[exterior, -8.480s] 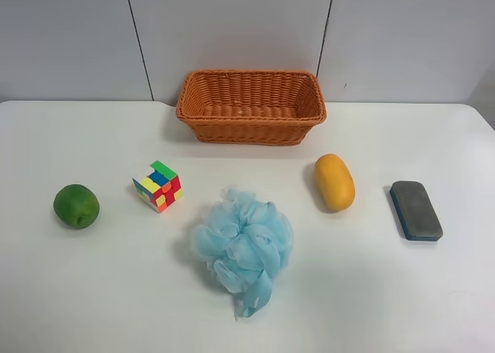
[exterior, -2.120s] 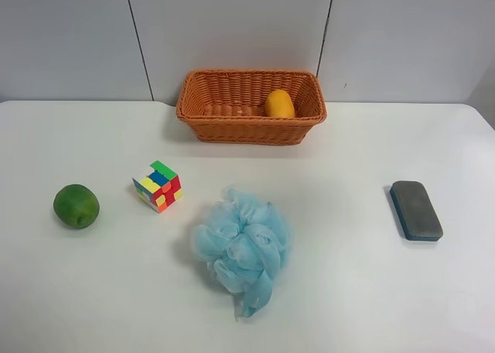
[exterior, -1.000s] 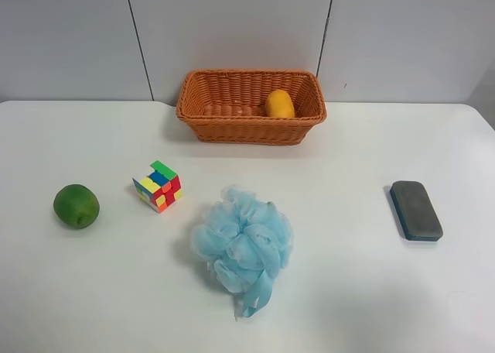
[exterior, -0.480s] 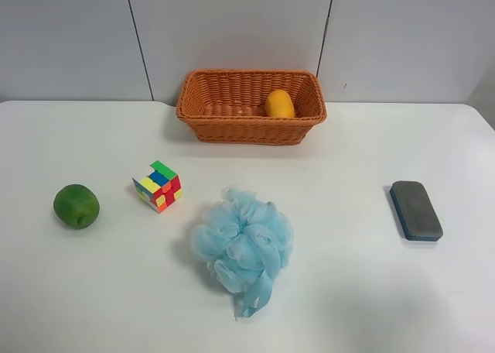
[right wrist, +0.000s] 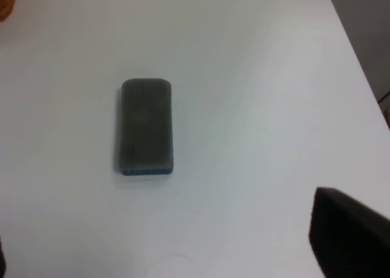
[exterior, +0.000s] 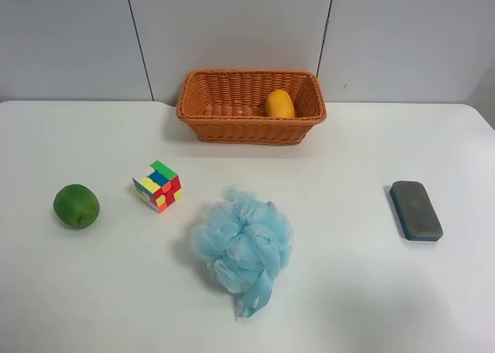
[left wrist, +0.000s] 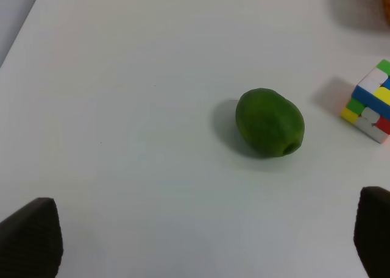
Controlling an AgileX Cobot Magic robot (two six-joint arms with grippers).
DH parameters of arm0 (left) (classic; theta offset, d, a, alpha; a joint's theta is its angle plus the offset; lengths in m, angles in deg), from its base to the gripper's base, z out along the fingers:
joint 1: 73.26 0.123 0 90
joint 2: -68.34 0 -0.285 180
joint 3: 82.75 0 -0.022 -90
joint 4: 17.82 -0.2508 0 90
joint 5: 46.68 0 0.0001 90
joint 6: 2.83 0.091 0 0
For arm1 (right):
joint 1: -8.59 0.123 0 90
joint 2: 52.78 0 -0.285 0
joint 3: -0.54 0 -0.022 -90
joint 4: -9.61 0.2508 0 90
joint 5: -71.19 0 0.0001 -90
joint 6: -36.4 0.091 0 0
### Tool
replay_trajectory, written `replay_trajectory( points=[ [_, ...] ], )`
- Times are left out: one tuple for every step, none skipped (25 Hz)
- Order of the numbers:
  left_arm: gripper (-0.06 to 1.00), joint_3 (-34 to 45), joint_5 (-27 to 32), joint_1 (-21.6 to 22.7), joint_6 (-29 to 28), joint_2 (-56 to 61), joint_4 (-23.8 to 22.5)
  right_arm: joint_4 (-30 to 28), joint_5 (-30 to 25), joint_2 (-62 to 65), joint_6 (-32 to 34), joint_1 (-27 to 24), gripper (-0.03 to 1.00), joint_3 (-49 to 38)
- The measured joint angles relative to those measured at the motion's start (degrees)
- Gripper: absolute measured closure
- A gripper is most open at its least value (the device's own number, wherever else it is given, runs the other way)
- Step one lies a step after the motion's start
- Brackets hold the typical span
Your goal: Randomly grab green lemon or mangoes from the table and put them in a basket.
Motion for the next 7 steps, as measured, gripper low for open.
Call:
replay_trajectory(
  points=[
    [0.0,0.0,0.0,0.0,0.0,0.0,0.0,0.0,0.0,0.0,0.0,0.0,-0.03,0.0],
    [0.0,0.0,0.0,0.0,0.0,0.0,0.0,0.0,0.0,0.0,0.0,0.0,-0.03,0.0],
    [0.0,0.0,0.0,0.0,0.0,0.0,0.0,0.0,0.0,0.0,0.0,0.0,-0.03,0.0],
    [0.0,0.0,0.0,0.0,0.0,0.0,0.0,0.0,0.0,0.0,0.0,0.0,-0.03,0.0],
    [0.0,0.0,0.0,0.0,0.0,0.0,0.0,0.0,0.0,0.0,0.02,0.0,-0.03,0.0],
    [0.0,0.0,0.0,0.0,0.0,0.0,0.0,0.0,0.0,0.0,0.02,0.0,-0.03,0.0],
    [0.0,0.0,0.0,0.0,0.0,0.0,0.0,0.0,0.0,0.0,0.02,0.0,-0.03,0.0]
  ],
)
